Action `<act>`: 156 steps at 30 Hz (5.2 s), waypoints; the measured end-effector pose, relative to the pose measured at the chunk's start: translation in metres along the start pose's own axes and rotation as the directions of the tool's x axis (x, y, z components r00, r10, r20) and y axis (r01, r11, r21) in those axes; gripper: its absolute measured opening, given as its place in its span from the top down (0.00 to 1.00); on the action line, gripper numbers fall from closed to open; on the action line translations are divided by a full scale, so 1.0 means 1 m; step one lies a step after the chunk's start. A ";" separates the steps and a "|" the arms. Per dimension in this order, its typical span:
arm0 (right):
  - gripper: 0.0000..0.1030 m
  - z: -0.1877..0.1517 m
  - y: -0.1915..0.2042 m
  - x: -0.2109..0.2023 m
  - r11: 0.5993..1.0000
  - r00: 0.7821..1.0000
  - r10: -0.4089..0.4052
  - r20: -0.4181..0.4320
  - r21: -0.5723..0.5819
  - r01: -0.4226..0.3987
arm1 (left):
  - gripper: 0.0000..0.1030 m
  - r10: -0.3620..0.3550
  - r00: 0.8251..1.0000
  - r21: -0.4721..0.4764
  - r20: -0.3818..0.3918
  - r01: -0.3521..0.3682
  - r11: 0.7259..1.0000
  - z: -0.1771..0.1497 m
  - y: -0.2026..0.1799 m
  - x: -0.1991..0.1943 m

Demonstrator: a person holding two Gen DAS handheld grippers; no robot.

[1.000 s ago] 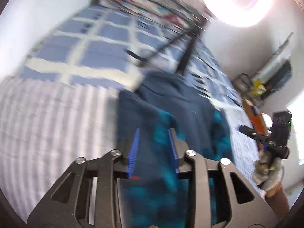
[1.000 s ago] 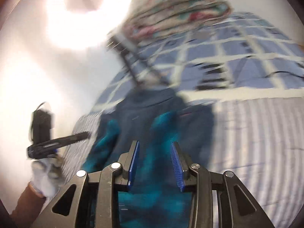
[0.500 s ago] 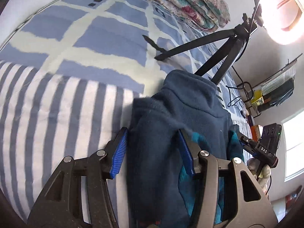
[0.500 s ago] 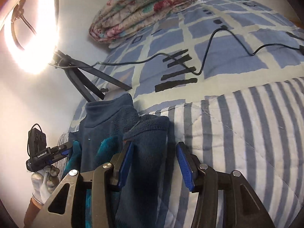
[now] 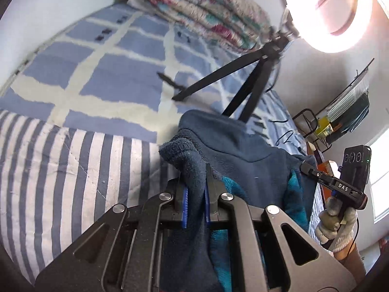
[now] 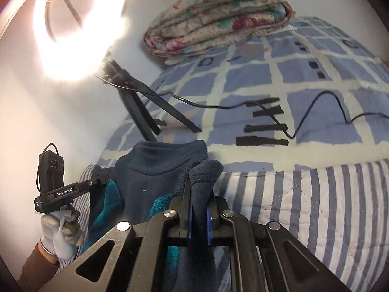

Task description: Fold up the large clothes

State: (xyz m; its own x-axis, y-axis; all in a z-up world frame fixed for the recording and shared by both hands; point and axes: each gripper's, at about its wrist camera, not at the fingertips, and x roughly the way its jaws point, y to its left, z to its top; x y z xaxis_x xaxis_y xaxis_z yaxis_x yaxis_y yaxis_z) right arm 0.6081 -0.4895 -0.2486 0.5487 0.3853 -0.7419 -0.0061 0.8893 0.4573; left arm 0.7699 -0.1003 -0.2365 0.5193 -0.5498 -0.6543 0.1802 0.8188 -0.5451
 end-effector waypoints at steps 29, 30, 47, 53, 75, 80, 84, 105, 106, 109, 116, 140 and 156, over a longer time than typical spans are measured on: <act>0.95 -0.121 0.093 -0.176 0.993 0.997 0.078 0.027 -0.096 -0.075 | 0.95 -0.053 0.997 0.122 0.063 0.046 0.992 -0.124 -0.084 -0.197; 0.95 -0.133 0.093 -0.181 0.993 0.997 0.078 0.020 -0.089 -0.076 | 0.95 -0.053 0.997 0.124 0.058 0.045 0.991 -0.133 -0.084 -0.201; 0.94 -0.275 0.086 -0.198 0.998 0.995 -0.040 -0.094 -0.054 0.035 | 0.94 0.064 0.996 0.248 -0.059 -0.047 0.967 -0.298 -0.082 -0.219; 0.86 -0.282 0.114 -0.219 0.968 0.988 -0.141 -0.067 -0.217 0.124 | 0.88 0.072 0.997 0.312 -0.039 -0.056 0.948 -0.305 -0.089 -0.244; 0.37 -0.287 0.086 -0.218 0.932 0.981 0.192 -0.019 0.318 -0.176 | 0.41 -0.231 0.970 -0.335 -0.081 0.192 0.922 -0.276 -0.008 -0.253; 0.86 -0.298 0.089 -0.193 0.917 0.971 0.223 -0.085 0.356 -0.180 | 0.84 -0.207 0.967 -0.335 -0.150 0.148 0.931 -0.286 -0.014 -0.226; 0.97 -0.315 0.098 -0.216 0.917 0.964 0.260 -0.059 0.327 -0.228 | 0.90 -0.180 0.979 -0.254 -0.096 0.151 0.955 -0.294 -0.026 -0.245; 0.75 -0.309 0.160 -0.265 0.997 0.988 0.029 -0.153 -0.062 -0.039 | 0.72 -0.029 0.996 -0.052 -0.089 0.024 0.998 -0.290 -0.040 -0.281; 0.73 -0.299 0.168 -0.265 0.995 0.991 0.027 -0.129 -0.093 -0.039 | 0.72 -0.032 0.997 -0.066 -0.073 0.027 0.997 -0.281 -0.037 -0.283; 0.72 -0.273 0.190 -0.251 0.981 0.998 -0.008 -0.061 -0.195 -0.004 | 0.72 -0.023 1.000 -0.045 -0.010 0.023 0.999 -0.250 -0.048 -0.282; 0.71 -0.202 0.175 -0.178 0.979 0.995 -0.102 0.008 -0.178 0.102 | 0.72 0.025 1.000 0.033 0.015 -0.026 0.999 -0.188 -0.090 -0.232; 0.74 -0.259 0.164 -0.170 0.974 0.989 -0.109 -0.103 -0.209 0.086 | 0.72 0.063 0.997 0.129 -0.051 -0.056 0.990 -0.236 -0.066 -0.218; 0.77 -0.308 0.160 -0.192 0.974 0.984 -0.082 -0.157 -0.224 0.046 | 0.55 0.017 1.000 -0.054 -0.018 -0.018 0.998 -0.295 -0.019 -0.250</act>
State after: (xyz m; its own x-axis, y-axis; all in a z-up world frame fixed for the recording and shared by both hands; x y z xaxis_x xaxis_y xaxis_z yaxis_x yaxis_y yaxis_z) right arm 0.2439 -0.3454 -0.1843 0.4095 0.3448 -0.8446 -0.1681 0.9385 0.3016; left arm 0.3897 -0.0267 -0.2174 0.5074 -0.5383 -0.6729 0.1249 0.8185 -0.5607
